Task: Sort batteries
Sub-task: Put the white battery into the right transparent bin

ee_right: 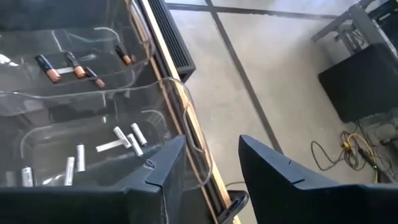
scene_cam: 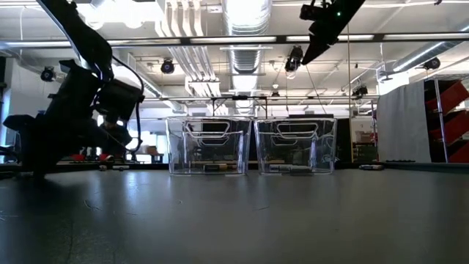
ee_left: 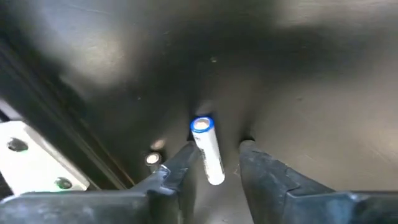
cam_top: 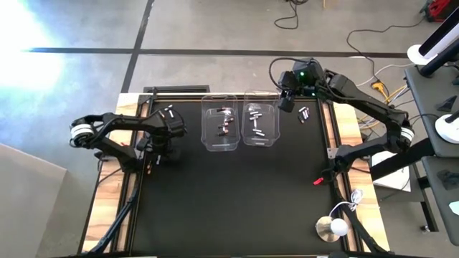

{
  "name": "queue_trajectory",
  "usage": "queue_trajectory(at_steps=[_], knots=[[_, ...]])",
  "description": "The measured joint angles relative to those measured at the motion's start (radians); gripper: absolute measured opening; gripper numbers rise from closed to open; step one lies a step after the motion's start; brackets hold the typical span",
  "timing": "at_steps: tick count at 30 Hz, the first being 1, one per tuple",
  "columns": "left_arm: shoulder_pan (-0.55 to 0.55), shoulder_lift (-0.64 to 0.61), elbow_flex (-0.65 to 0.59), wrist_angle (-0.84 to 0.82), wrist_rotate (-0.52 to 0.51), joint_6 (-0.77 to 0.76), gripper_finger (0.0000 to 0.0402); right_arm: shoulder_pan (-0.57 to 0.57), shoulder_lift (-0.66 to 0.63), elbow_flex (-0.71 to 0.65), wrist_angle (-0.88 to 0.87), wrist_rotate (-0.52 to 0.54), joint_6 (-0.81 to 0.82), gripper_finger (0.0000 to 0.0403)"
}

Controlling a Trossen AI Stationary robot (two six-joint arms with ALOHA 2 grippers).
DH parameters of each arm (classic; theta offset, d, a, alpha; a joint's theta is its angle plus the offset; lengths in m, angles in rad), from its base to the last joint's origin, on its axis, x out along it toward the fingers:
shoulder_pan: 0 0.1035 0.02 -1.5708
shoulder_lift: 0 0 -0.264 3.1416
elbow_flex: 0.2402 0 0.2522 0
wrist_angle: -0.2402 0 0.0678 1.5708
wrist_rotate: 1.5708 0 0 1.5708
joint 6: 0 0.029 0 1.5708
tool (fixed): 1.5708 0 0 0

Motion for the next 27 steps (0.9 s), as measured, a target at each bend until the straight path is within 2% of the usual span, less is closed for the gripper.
queue_trajectory(at_steps=[3,5,9,11,13,16,18,20,22,27], knots=[[0.0,0.003,-0.01,0.019,0.022,0.04,0.0069,-0.003,0.0,-0.002,0.051,-0.006,-0.004,0.013],[0.005,0.002,-0.018,0.039,0.051,0.076,0.0046,-0.003,0.0,-0.002,0.13,-0.058,0.004,0.0124],[0.005,-0.001,-0.012,0.039,0.035,0.121,0.0012,-0.003,0.023,-0.009,0.349,-0.3,0.163,0.011],[0.004,-0.021,-0.008,0.039,0.019,0.157,0.0011,0.008,0.045,-0.026,0.451,-0.432,0.259,0.0102],[-0.003,-0.057,-0.009,0.054,0.002,0.189,0.0015,0.04,0.071,-0.044,0.531,-0.52,0.322,0.0093],[-0.004,-0.144,-0.024,0.116,0.003,0.225,0.0016,0.11,0.117,-0.057,0.579,-0.538,0.349,0.0076],[-0.003,-0.22,-0.025,0.176,0.05,0.233,0.0016,0.157,0.158,-0.057,0.603,-0.53,0.366,0.0064],[-0.007,-0.308,-0.027,0.163,0.097,0.227,0.0015,0.194,0.209,-0.052,0.644,-0.53,0.415,0.0053],[-0.009,-0.396,-0.016,0.203,0.109,0.207,0.0015,0.223,0.267,-0.037,0.699,-0.535,0.478,0.0045],[-0.008,-0.607,0.036,0.385,0.102,0.212,0.0014,0.266,0.407,0.053,0.791,-0.537,0.611,0.0053]])
